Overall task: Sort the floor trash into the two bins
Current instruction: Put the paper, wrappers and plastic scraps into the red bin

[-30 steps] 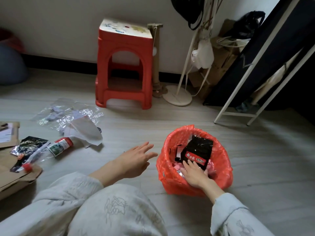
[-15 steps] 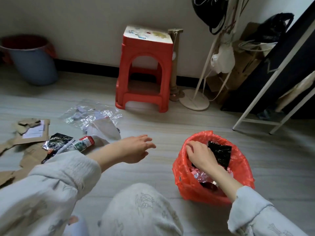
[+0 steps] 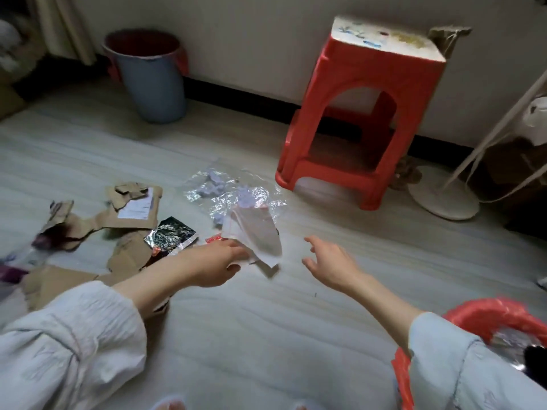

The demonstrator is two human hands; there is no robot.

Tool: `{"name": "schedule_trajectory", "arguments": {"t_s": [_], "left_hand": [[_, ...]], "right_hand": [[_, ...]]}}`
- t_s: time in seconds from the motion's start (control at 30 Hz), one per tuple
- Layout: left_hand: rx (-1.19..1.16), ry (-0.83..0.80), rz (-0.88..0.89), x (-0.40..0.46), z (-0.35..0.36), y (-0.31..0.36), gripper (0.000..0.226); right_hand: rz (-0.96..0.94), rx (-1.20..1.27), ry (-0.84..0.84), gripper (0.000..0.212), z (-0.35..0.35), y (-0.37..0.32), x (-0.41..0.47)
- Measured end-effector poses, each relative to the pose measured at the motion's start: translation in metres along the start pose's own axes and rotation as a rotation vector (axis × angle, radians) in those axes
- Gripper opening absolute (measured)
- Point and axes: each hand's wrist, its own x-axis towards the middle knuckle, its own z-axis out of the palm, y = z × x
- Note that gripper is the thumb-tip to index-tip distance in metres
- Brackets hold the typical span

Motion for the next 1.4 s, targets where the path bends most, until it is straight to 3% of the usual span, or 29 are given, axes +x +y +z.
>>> {"name": "schedule_trajectory", "arguments": {"t_s": [0.13,0.27,0.33,0.4,0.43,0.63,0.83,0.97,1.03,1.13,1.27,1.4], "left_hand": [[-0.057,-0.006,-0.098,0.032,0.046,-0.062,0.041],[-0.19,0.14,-0.204,0.057,0.077,-0.096,0.043],[-0.277,0.21,-0.287,0.069,0.087,-0.107,0.046],[-0.358,0.278,-0.366,0.077,0.092,-0.113,0.048],[-0.391,0.317,-0.398,0.08,0.093,-0.115,0.048],[-0.612,0.386,-0.509,0.089,0.085,-0.099,0.063],[-1.059,0.302,-0.505,0.09,0.081,-0.068,0.065],[-1.261,0.143,-0.53,0.089,0.09,-0.054,0.09],[-1.312,0.054,-0.554,0.086,0.096,-0.042,0.105],[-1.282,0.019,-0.56,0.08,0.106,-0.028,0.09],[-1.222,0.061,-0.703,0.076,0.113,-0.039,0.077],[-1.2,0.031,-0.782,0.072,0.119,-0.054,0.075]], "right_hand": [[0.029,0.018,-0.076,0.061,0.039,-0.012,0.077],[0.128,0.174,-0.014,0.069,0.071,-0.023,0.143],[0.167,0.228,-0.005,0.055,0.087,-0.025,0.171],[0.176,0.267,0.042,0.024,0.1,-0.024,0.185],[0.176,0.286,0.068,0.015,0.105,-0.023,0.188],[0.065,0.498,0.205,0.019,0.106,0.003,0.154],[-0.072,0.629,0.105,0.039,0.099,0.033,0.102],[-0.187,0.392,-0.005,0.025,0.105,0.035,0.08],[-0.265,0.224,-0.044,0.039,0.114,0.031,0.074],[-0.379,0.046,-0.248,0.041,0.13,0.014,0.071],[-0.55,-0.154,-0.501,0.07,0.159,-0.006,0.064],[-0.565,-0.21,-0.587,0.063,0.176,-0.012,0.062]]}}
